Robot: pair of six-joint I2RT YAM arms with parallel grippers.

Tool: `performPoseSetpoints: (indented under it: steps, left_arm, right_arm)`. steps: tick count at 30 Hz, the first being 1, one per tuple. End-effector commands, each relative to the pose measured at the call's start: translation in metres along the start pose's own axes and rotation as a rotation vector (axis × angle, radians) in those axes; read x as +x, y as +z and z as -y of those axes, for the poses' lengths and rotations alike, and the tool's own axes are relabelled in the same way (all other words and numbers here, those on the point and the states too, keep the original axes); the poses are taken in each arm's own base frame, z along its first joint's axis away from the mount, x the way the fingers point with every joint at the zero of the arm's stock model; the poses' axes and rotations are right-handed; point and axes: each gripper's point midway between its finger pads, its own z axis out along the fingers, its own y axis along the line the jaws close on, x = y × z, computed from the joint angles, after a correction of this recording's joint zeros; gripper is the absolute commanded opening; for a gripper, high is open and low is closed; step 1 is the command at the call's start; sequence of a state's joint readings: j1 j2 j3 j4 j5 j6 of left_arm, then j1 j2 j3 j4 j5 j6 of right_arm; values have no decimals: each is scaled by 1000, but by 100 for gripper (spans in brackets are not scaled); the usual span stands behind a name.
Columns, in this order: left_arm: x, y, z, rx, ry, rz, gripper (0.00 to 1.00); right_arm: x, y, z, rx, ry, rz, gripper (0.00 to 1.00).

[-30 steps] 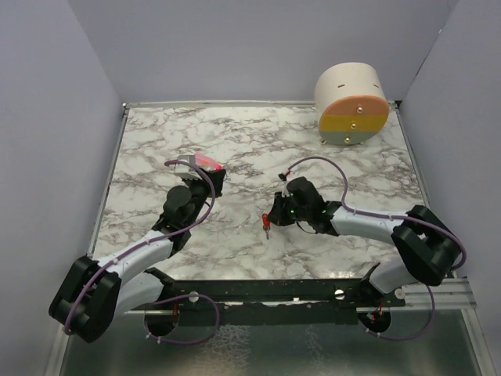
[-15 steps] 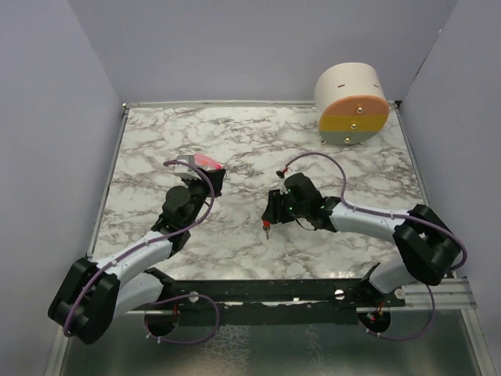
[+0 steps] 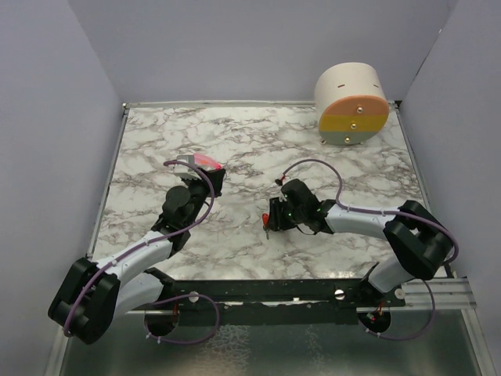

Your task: Put the keys on the keyring

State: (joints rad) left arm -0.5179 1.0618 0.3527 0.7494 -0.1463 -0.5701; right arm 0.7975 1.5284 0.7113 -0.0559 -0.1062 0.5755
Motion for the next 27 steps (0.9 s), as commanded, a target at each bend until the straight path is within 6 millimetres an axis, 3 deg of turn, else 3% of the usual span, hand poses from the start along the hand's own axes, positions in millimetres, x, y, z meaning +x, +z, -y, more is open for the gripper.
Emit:
performPoseSetpoints:
  steps: [1, 15, 22, 27]
  left_arm:
    - [-4, -2, 2, 14, 3, 16, 0]
    - [-7, -4, -2, 4, 11, 28, 0]
    - [-7, -5, -4, -1, 11, 29, 0]
    - [-6, -4, -5, -6, 12, 28, 0]
  right_arm:
    - [11, 7, 1, 3, 12, -22, 36]
    - [19, 19, -4, 1, 14, -50, 32]
    - [22, 24, 0, 30, 20, -62, 18]
    - [19, 24, 0, 40, 13, -49, 1]
